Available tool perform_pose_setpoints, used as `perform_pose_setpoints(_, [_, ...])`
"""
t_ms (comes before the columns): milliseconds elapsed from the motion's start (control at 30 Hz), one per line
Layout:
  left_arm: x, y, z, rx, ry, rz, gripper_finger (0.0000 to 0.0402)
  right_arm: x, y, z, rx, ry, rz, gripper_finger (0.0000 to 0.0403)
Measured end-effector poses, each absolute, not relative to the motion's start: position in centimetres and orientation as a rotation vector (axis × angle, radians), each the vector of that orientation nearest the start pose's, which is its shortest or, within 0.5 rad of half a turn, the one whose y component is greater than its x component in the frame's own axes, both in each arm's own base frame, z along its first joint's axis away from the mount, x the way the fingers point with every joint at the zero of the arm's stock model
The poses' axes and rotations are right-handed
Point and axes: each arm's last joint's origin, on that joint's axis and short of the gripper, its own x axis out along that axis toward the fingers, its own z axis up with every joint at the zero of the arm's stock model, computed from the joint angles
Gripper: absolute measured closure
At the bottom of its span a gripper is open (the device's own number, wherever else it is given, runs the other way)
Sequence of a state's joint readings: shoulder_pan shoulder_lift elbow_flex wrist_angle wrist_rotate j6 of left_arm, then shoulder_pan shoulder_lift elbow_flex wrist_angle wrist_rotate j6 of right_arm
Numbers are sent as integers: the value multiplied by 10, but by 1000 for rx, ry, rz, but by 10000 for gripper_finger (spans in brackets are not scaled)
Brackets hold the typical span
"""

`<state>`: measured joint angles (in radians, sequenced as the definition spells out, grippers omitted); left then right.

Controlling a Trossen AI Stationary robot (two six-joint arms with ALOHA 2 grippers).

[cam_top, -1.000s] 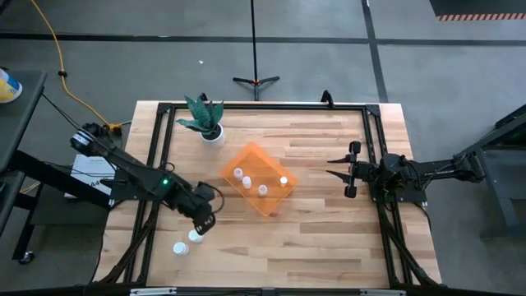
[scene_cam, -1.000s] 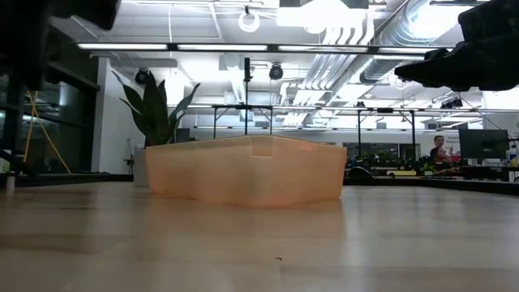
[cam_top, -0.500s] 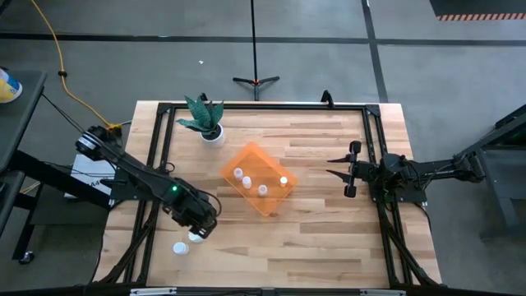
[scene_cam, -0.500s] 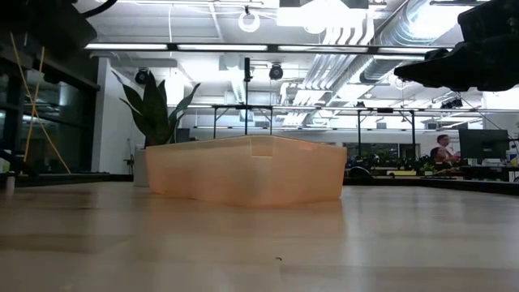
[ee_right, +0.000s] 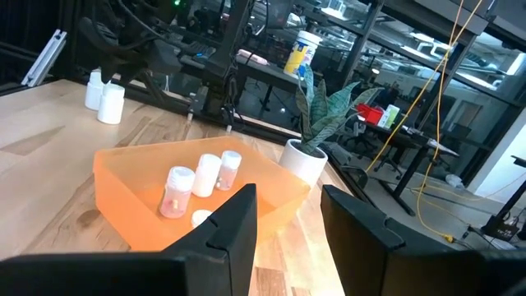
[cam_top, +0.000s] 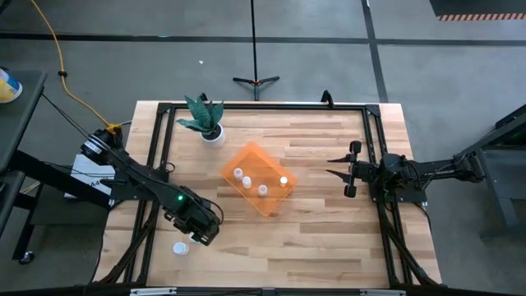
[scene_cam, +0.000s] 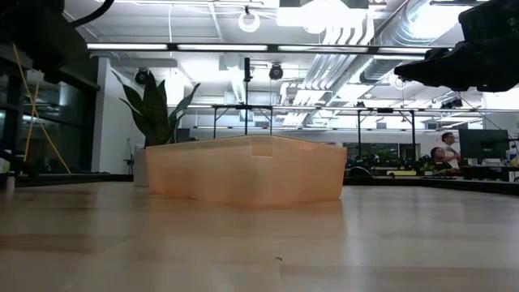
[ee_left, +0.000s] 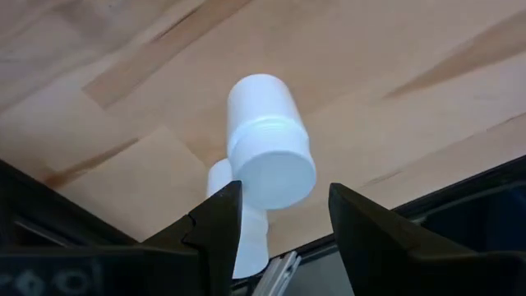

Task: Pick and place pill bottles into a basket
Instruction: Put the top white bottle into the orange container

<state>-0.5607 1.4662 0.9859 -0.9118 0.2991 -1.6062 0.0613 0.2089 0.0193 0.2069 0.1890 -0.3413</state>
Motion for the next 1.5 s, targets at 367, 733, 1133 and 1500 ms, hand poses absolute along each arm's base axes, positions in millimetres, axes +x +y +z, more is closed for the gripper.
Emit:
perform_pose_setpoints(367, [205,-151,211,-975,1543,564,186,110,1,173,-339,4,-129,274])
perform_pose_setpoints(733, [206,-152,211,-980,1559,538,186,110,1,173,-339,4,-133,274])
perform_pose_setpoints(1133, [206,-151,209,-935,1556,514,185,110,1,173,-339,2,-133,274])
perform_pose_setpoints(1500, [206,-152,209,-951,1575,511,185,110,1,173,-338,-3,-134,274])
